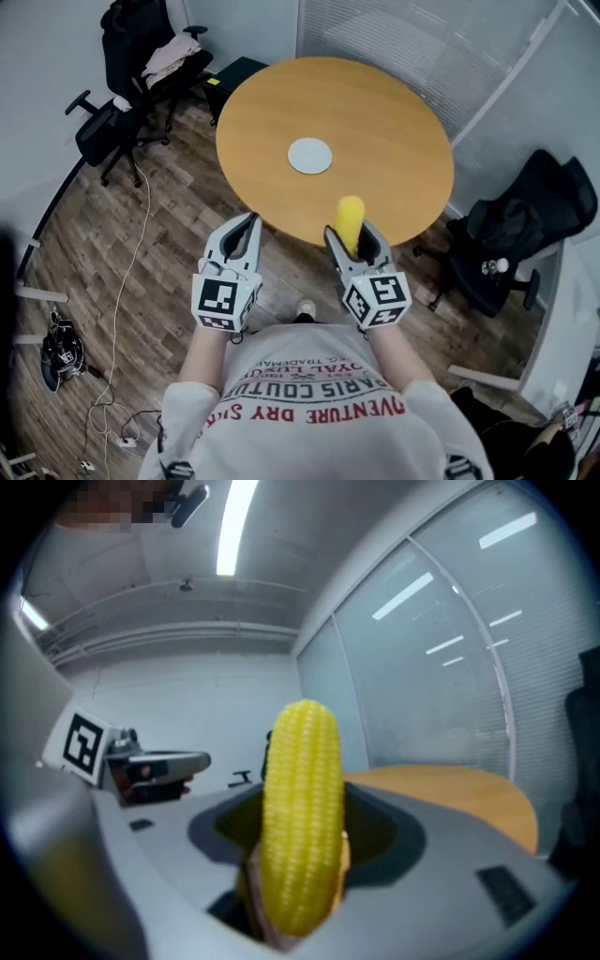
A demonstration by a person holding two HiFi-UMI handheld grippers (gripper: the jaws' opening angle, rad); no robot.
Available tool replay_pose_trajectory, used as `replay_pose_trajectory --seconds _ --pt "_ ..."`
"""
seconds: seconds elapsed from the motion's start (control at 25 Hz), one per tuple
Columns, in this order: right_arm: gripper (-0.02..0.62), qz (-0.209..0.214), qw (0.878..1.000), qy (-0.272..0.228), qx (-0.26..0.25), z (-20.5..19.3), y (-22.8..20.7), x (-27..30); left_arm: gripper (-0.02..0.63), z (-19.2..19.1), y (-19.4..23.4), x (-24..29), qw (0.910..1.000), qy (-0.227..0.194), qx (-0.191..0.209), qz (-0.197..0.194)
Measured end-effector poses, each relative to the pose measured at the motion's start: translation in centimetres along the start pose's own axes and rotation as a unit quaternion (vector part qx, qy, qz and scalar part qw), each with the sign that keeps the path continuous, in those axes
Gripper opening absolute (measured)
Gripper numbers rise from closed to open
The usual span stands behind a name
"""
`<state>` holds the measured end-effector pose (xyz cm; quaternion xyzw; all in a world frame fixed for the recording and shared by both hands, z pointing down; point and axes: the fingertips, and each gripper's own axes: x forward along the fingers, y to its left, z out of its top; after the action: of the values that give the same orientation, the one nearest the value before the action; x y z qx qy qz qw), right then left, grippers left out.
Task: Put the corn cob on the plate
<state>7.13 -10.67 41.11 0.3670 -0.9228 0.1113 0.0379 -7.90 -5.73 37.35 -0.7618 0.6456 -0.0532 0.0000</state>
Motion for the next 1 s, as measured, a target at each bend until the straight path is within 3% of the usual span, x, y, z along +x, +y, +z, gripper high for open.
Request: replay_pose_trajectory --seconds 0.28,0.56,1.0 --pt "0.262 0.02 1.0 0.017 0.0 1.1 -5.9 5.7 0.035 0.6 0.8 8.1 0.9999 0.002 -0.001 0.011" --pt "0.262 0.002 0.999 0.034 0.031 0.5 -9.2 10.3 0.035 -0.8 3.2 13.4 0.9997 0.015 -0.017 -0.006" --pt "0.262 -0.073 0.993 0.051 0.076 -0.2 -12.4 19.4 0.035 -1.9 9.1 23.9 0.9941 0.032 -0.002 -0.104"
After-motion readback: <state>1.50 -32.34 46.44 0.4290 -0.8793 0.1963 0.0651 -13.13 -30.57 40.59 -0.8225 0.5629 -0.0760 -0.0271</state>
